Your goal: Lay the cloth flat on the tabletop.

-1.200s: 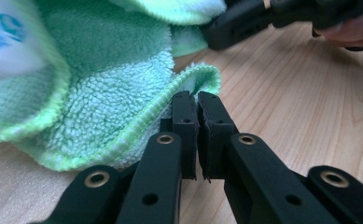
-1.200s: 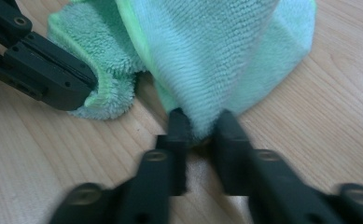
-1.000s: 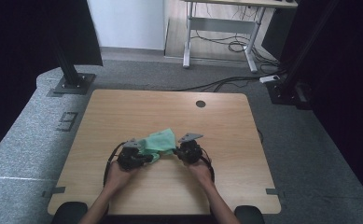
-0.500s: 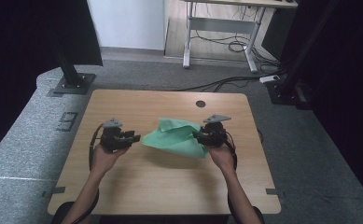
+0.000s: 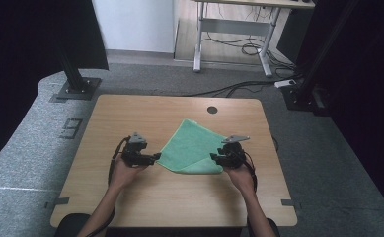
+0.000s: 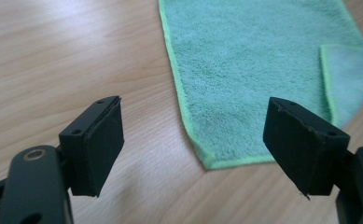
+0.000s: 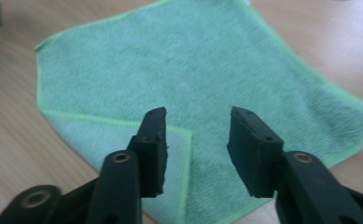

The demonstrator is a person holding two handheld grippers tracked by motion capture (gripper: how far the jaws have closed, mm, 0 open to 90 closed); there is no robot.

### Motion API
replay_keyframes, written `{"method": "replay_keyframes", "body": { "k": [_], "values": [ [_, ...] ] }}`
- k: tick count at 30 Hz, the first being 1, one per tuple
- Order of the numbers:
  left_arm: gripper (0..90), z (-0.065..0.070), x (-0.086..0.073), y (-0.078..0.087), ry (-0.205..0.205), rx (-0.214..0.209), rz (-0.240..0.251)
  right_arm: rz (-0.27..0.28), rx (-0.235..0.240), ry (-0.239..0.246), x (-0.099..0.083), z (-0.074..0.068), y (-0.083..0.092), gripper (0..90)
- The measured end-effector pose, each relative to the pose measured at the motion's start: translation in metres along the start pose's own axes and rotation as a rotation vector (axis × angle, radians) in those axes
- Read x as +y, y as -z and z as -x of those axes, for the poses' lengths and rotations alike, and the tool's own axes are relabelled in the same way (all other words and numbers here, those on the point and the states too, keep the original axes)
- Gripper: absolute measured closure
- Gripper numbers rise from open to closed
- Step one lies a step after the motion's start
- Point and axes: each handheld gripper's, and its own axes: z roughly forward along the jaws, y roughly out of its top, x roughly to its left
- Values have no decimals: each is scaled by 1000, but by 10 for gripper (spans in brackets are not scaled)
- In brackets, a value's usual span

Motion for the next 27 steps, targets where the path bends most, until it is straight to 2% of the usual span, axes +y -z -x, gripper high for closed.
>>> {"method": "replay_keyframes", "body": {
  "k": [4,10,14,15,16,17,20,27],
  "values": [
    [188,-1,-5,-22,-7,48,-45,-33,28,-9,-10,-2,-9,616],
    [189,-5,-13,-33,-13,115,-98,-58,35,3,-20,-8,-15,597],
    [190,-4,-14,-32,-24,126,-100,-64,20,21,-28,-13,-13,548],
    [190,-2,-14,-31,-37,128,-105,-71,-7,29,-33,-14,-12,509],
    [191,-2,-14,-31,-37,128,-105,-71,-7,29,-33,-14,-12,509],
    [190,-1,-15,-29,-48,132,-108,-78,-27,29,-37,-13,-12,474],
    [190,0,-17,-27,-53,132,-109,-89,-40,29,-40,-12,-11,448],
    [189,9,-31,-12,-68,112,-117,-104,-77,37,-45,-11,-13,388]
  ]
}}
